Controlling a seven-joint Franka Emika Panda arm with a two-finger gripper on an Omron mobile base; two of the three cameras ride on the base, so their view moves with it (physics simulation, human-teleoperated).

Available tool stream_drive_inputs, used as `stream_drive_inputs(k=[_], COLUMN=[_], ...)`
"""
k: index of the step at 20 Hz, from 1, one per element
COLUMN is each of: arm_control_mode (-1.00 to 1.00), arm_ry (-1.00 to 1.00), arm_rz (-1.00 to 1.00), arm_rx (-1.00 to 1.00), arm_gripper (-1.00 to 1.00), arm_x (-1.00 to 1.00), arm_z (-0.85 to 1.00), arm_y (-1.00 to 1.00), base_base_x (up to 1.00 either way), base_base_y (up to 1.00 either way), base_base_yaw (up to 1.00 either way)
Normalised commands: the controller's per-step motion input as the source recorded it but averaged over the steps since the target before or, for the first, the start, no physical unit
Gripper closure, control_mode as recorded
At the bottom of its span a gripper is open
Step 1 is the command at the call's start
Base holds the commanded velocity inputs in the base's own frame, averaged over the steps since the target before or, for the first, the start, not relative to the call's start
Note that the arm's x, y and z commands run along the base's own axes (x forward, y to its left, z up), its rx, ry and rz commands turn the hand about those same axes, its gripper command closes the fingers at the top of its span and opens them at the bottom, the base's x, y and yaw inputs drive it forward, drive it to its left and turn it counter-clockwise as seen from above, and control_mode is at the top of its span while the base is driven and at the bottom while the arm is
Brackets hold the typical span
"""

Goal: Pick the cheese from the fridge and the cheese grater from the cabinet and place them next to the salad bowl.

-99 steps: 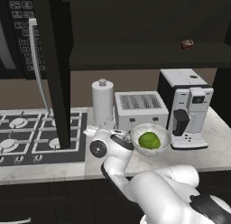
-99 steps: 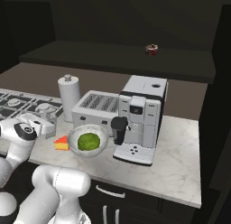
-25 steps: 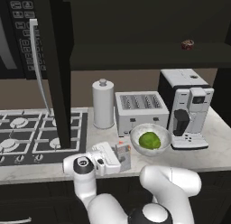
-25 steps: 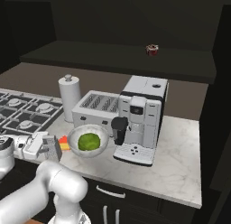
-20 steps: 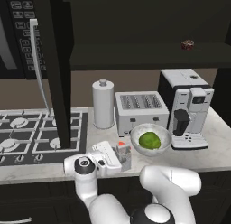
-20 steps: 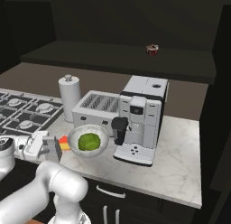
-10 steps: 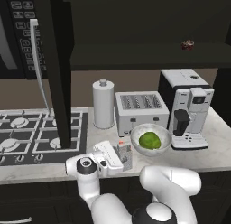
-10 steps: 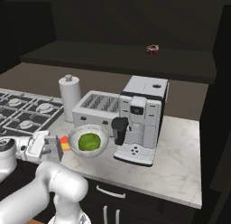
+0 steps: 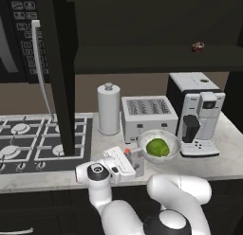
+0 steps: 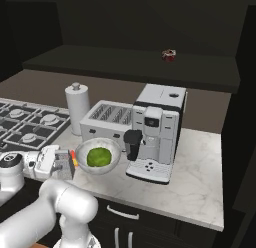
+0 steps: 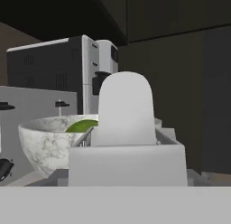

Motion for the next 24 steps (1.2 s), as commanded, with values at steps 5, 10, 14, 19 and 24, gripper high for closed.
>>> stream_drive_inputs(k=[5, 10, 14, 19, 24], arm_control_mode=[-1.00, -1.00, -1.00, -1.00, -1.00], arm_ry=[-0.01, 0.00, 0.00, 0.00, 0.00], arm_rz=[0.05, 0.07, 0.06, 0.01, 0.00], arm_rx=[0.00, 0.00, 0.00, 0.02, 0.01], arm_gripper=[1.00, 1.00, 1.00, -1.00, -1.00], arm_x=[0.08, 0.14, 0.01, 0.00, 0.00], arm_z=[-0.13, -0.11, -0.07, -0.07, -0.03], arm_y=[-0.24, -0.04, 0.00, 0.00, 0.00], base_base_x=[0.00, 0.00, 0.00, 0.00, 0.00], base_base_y=[0.00, 0.00, 0.00, 0.00, 0.00], base_base_yaw=[0.00, 0.00, 0.00, 0.00, 0.00])
